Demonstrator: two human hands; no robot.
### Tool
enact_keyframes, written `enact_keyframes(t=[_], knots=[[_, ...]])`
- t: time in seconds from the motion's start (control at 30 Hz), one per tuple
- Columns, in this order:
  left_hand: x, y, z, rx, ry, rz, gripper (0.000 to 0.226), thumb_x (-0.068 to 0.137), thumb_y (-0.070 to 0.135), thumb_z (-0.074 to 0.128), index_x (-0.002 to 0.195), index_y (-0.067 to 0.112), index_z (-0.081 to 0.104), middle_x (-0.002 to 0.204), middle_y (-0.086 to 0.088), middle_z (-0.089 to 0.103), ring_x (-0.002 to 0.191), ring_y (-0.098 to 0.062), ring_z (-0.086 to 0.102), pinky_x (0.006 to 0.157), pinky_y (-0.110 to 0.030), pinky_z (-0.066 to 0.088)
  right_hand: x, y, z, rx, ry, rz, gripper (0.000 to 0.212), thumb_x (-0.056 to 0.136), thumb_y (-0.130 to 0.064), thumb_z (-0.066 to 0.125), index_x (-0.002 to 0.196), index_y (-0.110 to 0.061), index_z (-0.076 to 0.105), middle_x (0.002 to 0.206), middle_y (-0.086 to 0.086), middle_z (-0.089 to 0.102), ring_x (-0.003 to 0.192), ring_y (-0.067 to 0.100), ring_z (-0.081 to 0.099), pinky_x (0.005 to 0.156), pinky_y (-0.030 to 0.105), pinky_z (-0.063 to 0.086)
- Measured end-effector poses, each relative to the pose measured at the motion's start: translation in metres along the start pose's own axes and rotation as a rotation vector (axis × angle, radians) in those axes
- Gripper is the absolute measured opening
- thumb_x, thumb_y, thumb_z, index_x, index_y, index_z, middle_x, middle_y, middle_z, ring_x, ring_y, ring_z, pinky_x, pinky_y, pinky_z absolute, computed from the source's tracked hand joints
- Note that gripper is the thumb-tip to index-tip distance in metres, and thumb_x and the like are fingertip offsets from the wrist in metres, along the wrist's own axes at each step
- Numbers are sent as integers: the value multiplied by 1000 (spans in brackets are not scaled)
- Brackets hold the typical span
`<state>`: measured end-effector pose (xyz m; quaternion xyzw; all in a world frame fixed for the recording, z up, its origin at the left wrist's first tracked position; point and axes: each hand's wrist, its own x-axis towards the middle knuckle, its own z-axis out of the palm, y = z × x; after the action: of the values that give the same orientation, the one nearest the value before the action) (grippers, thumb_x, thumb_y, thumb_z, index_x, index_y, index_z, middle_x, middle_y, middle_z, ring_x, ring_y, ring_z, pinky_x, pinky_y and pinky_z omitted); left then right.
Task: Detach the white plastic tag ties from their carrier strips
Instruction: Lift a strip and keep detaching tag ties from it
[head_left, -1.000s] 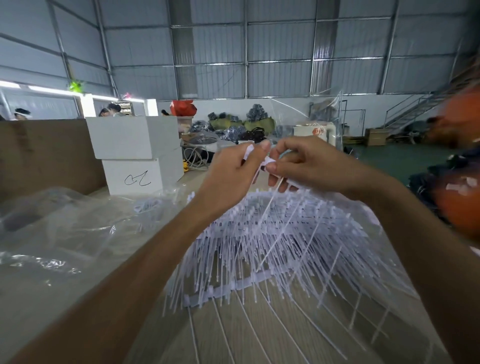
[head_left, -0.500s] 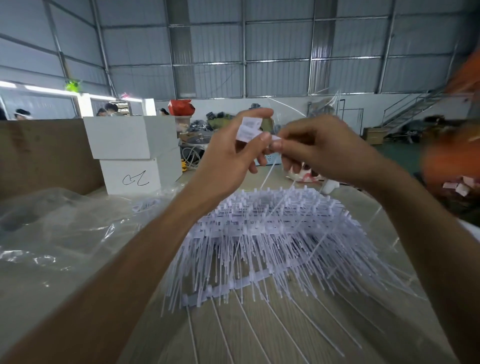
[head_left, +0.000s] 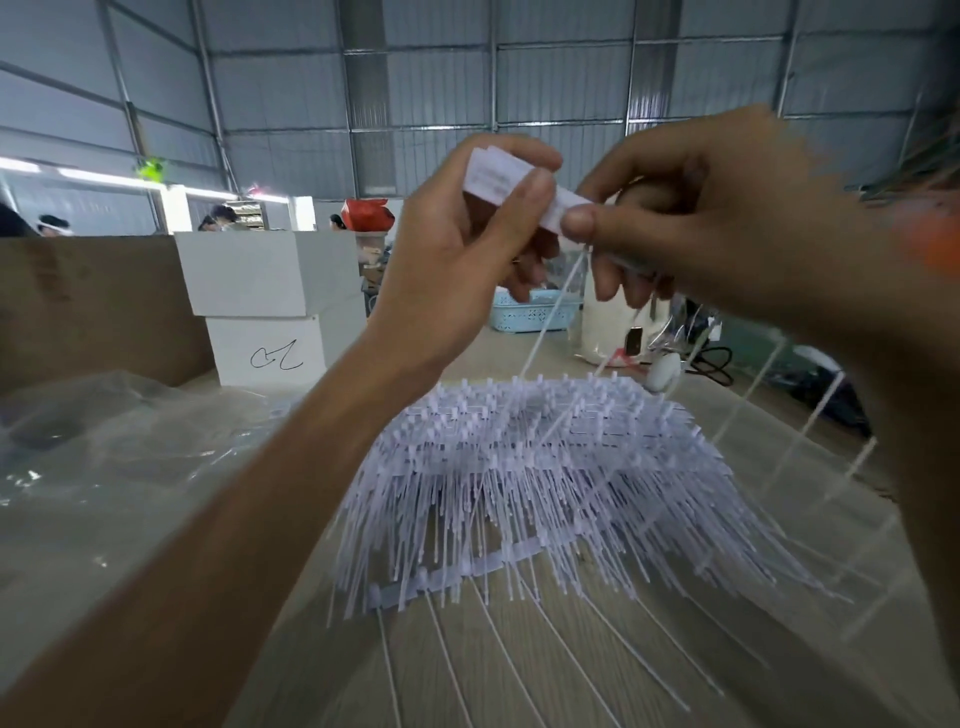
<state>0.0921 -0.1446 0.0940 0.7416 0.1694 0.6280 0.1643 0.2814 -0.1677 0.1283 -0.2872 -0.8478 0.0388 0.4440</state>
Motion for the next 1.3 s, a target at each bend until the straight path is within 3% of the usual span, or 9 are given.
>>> enact_keyframes(t=[0.1, 0.27, 0.43, 0.5, 0.57, 0.67, 0.97, 1.13, 1.3], knots=[[1, -3, -2, -26, 21, -41, 14, 102, 22, 54, 107, 11, 61, 64, 3, 58, 49, -11, 48, 43, -24, 38, -2, 10, 12, 296, -58, 110, 20, 93, -22, 67, 99, -5, 58, 68, 11, 72, 50, 15, 62, 44, 21, 46], [-20, -41, -10, -126, 40, -441, 17, 101, 29, 57, 97, 13, 61, 54, 2, 52, 40, -11, 41, 40, -20, 32, -1, 44, 55, 502, -154, 322, 18, 95, -15, 64, 101, -3, 51, 72, 15, 71, 57, 21, 63, 48, 28, 48], [-50, -64, -29, -71, 128, -612, 17, 103, 28, 55, 98, 12, 62, 55, 1, 46, 40, -12, 32, 40, -19, 26, -1, 62, 91, 62, -296, 350, 20, 96, -34, 66, 95, -14, 63, 76, 5, 74, 61, 16, 70, 57, 35, 56], [-54, -64, -30, -62, 154, -640, 20, 103, 29, 55, 101, 9, 60, 55, 3, 39, 41, -10, 26, 40, -18, 21, -3, 64, 97, 149, -334, 331, 29, 99, -29, 62, 86, -4, 69, 71, 7, 71, 55, 16, 66, 54, 30, 53], [-54, -64, -28, -51, 176, -666, 20, 103, 30, 53, 99, 11, 60, 53, 5, 36, 41, -9, 24, 40, -18, 19, -6, 65, 100, 194, -303, 304, 31, 100, -25, 61, 81, -2, 71, 72, 9, 70, 55, 19, 63, 55, 27, 52], [-45, -63, -21, -33, 228, -706, 19, 104, 27, 51, 90, 16, 58, 52, 5, 37, 42, -10, 25, 41, -20, 18, -5, 68, 101, -43, -173, 224, 27, 99, -30, 62, 83, -12, 72, 68, 2, 68, 59, 21, 65, 59, 36, 55], [-30, -70, -16, -143, 226, -945, 16, 104, 24, 50, 92, 15, 47, 46, 6, 30, 35, -8, 18, 36, -15, 14, -10, 72, 101, -549, -116, -24, 35, 103, -39, 51, 78, -17, 62, 66, -3, 53, 62, 21, 50, 54, 33, 32], [-26, -65, -25, 116, 115, -948, 21, 102, 27, 54, 83, 18, 48, 41, 8, 34, 34, -8, 21, 36, -17, 16, -10, 62, 103, -649, -168, -36, 37, 104, -41, 44, 75, -20, 52, 67, 0, 52, 64, 26, 50, 56, 33, 39], [-19, -55, -39, 417, 6, -844, 32, 95, 27, 58, 70, 9, 63, 47, -2, 41, 35, -13, 25, 41, -18, 19, -7, 51, 104, -721, -143, -105, 32, 103, -35, 46, 75, -19, 46, 67, -1, 47, 61, 27, 46, 57, 31, 30]])
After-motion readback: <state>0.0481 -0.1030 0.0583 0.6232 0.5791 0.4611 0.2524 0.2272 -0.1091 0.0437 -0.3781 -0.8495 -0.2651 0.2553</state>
